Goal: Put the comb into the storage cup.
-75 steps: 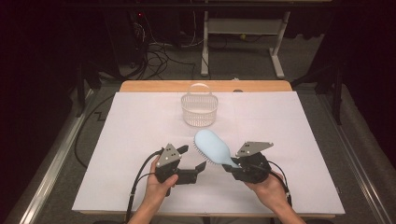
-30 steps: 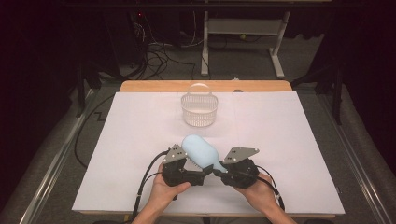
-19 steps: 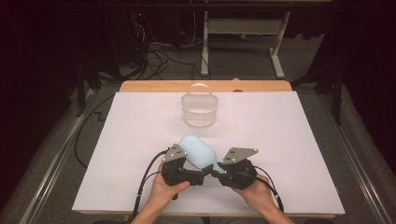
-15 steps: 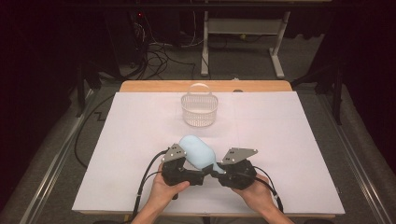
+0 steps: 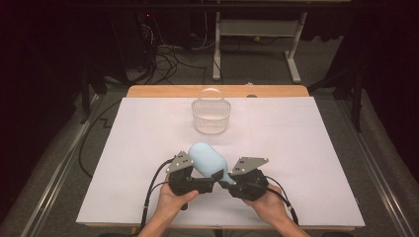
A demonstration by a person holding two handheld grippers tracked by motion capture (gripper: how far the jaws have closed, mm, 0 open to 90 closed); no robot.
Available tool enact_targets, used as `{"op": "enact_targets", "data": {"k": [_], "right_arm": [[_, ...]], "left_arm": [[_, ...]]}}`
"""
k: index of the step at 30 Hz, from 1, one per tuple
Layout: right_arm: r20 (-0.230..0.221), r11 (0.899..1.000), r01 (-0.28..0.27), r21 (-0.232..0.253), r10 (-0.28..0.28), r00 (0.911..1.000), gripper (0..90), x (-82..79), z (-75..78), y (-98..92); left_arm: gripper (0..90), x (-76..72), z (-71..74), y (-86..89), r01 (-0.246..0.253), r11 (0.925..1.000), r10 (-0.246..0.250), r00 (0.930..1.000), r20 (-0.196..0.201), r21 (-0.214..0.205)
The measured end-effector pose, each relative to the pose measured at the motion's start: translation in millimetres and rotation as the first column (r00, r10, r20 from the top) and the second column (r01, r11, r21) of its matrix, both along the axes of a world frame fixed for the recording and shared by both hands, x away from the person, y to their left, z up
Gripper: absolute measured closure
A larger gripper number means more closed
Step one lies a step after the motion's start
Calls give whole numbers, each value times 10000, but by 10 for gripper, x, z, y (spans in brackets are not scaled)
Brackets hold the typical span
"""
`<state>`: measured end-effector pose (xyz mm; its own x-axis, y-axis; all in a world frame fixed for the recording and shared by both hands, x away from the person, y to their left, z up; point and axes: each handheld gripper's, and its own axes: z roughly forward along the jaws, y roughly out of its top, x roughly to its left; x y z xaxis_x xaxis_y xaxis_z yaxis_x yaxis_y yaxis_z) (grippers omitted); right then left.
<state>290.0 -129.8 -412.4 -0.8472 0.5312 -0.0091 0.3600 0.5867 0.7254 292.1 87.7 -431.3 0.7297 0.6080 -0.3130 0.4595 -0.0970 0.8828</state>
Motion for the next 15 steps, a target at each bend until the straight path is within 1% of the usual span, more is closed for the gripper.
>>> {"op": "enact_targets", "data": {"k": [1,2,3,5,7,12,13,15], "right_arm": [[39,10000,-14,-35,14,10000,713,3,3,0],[79,10000,-27,-53,28,10000,713,7,9,-1],[111,10000,-46,-45,47,9999,712,10,16,-4],[136,10000,-46,-52,47,9999,712,9,24,-5],[243,9999,-45,-128,49,9997,712,6,41,-2],[296,9998,-91,-204,97,9995,711,14,47,-5],[368,9995,-94,-288,105,9993,711,14,52,-5],[393,9994,-95,-323,108,9992,710,15,55,-7]], "left_arm": [[197,0,0,0,0,10000,0,10000,0,0],[210,-4,5,13,29,9998,-28,10000,33,-171],[217,-5,9,18,50,9997,-49,10000,33,-220],[223,-7,13,21,54,9997,-53,10000,54,-244],[230,-15,18,23,60,9996,-55,9999,164,-287],[247,-22,25,29,102,9995,-98,9999,134,-306],[261,-21,27,38,201,9992,-195,9997,170,-358],[271,-21,30,43,239,9988,-232,9996,173,-425]]}}
